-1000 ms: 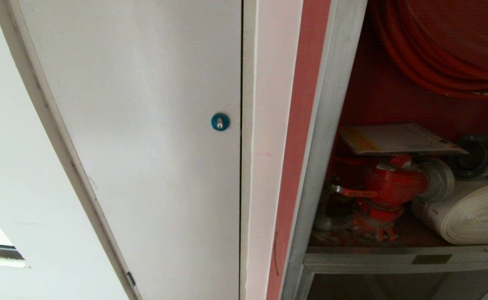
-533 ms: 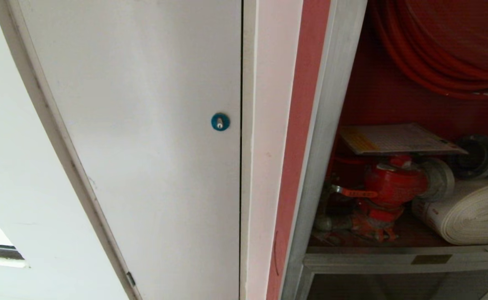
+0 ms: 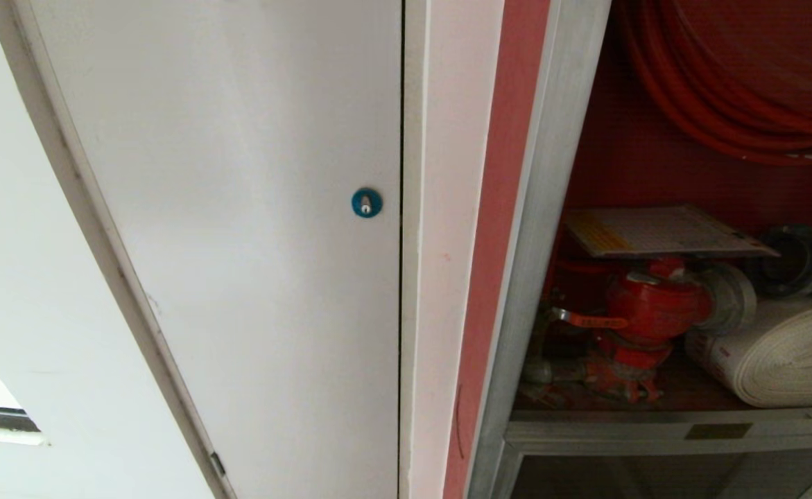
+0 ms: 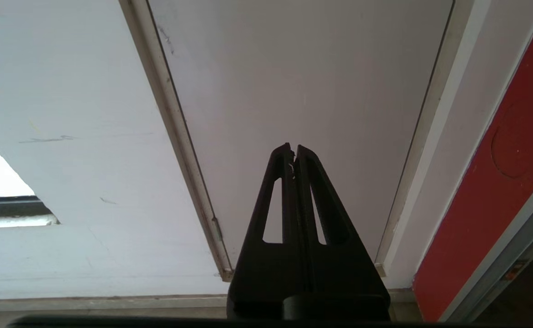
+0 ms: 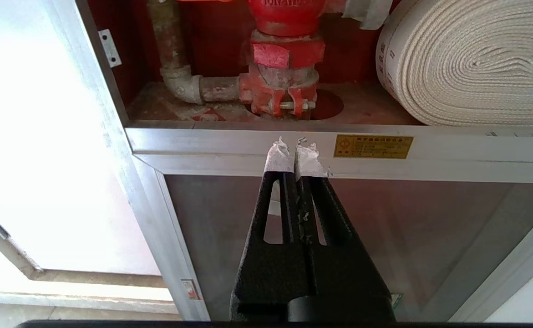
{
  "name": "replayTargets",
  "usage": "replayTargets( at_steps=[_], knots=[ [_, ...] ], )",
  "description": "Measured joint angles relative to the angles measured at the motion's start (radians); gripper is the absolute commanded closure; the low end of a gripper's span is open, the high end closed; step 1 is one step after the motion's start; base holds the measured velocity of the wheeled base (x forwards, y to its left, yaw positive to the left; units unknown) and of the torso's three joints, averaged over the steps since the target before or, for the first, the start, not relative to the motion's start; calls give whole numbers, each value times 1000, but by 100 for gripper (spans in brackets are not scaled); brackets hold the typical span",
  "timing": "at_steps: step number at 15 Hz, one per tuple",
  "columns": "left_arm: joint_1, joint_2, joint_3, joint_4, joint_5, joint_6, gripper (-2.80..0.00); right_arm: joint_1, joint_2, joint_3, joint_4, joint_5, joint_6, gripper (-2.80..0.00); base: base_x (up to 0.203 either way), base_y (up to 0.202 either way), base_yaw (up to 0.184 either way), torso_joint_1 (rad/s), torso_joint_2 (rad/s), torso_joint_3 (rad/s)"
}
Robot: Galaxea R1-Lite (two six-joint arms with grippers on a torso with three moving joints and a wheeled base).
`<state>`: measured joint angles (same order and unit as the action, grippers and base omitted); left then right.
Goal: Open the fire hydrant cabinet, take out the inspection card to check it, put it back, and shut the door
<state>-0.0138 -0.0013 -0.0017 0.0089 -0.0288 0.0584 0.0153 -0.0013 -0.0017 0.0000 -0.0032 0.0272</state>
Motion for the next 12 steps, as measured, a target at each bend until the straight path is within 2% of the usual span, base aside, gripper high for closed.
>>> replayTargets(
  at_steps=[6, 12],
  knots=[
    [-1, 0, 0, 0, 0, 0, 0, 0, 0, 0, 0, 0, 0, 0, -15, 0, 0, 3, 1, 0],
    [0, 0, 0, 0, 0, 0, 0, 0, 0, 0, 0, 0, 0, 0, -191, 0, 1, 3, 4, 1]
  ],
)
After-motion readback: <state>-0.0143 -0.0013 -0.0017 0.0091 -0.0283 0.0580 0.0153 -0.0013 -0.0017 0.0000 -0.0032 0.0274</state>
